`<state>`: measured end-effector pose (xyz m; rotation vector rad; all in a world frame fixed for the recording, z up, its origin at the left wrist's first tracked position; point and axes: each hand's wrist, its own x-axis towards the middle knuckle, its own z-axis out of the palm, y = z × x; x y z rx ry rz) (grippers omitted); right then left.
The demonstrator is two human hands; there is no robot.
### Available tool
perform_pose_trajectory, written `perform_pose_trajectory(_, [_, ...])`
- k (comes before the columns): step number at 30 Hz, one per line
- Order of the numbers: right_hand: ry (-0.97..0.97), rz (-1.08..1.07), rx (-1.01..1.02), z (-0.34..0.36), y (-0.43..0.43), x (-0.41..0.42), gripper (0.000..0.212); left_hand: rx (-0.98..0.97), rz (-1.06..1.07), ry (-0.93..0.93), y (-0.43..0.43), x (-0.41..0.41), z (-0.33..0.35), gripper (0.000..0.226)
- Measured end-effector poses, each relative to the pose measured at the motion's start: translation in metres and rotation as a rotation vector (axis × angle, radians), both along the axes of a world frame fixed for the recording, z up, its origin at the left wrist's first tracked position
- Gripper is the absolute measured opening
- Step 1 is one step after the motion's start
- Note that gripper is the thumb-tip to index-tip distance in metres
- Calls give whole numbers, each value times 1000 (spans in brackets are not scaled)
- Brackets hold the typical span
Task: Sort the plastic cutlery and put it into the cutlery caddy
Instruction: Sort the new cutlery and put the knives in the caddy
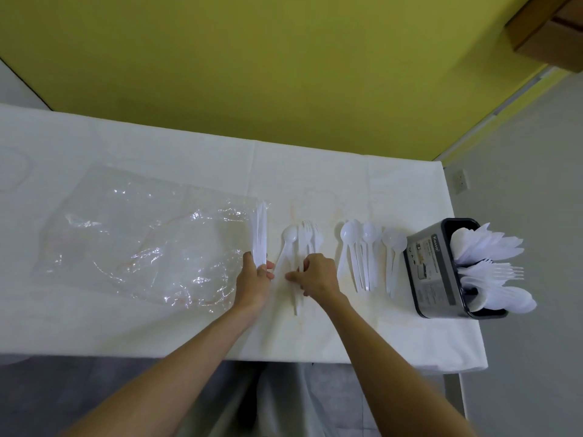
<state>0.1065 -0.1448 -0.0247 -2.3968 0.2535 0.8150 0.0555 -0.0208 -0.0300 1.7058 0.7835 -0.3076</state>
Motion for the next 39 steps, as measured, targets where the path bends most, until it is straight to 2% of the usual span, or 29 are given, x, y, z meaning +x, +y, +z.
perform_pose_trajectory(4, [20, -58, 59, 8, -8, 3, 13, -32, 4, 5, 2, 2, 6, 13])
perform_pose_trajectory(8, [89, -83, 109, 23, -27, 8, 14, -51, -30, -11, -1, 5, 15, 13])
perform_pose_trajectory(12, [100, -163, 327, 53, -51, 7, 8, -104, -77, -106, -10, 10, 30, 16])
perform_pose_trajectory(15, [-35, -273, 514, 89, -85, 8, 8, -146, -197, -216, -35, 24, 53, 19])
perform_pose_trajectory(17, [-166, -292, 552, 113, -111, 11, 12, -188, -239, -276, -55, 36, 68, 20])
perform_pose_trajectory(20, [-326, -415, 578, 145, -156, 16, 6, -282, -272, -344, -93, 52, 88, 19])
perform_pose_trajectory(23, [-403, -516, 481, 162, -202, 24, 5, -378, -304, -381, -133, 62, 106, 18])
perform_pose_trajectory(27, [-464, -516, 211, 168, -241, 34, 10, -448, -339, -356, -177, 68, 115, 18])
perform_pose_trajectory(30, [-561, -496, 46, 171, -257, 38, 24, -445, -337, -341, -205, 75, 114, 19])
perform_pose_trajectory(33, [-596, -473, -3, 163, -268, 39, 27, -409, -344, -357, -227, 80, 115, 17])
perform_pose_trajectory(39, [-591, -334, -60, 147, -277, 34, 19, -415, -302, -391, -261, 87, 111, 21])
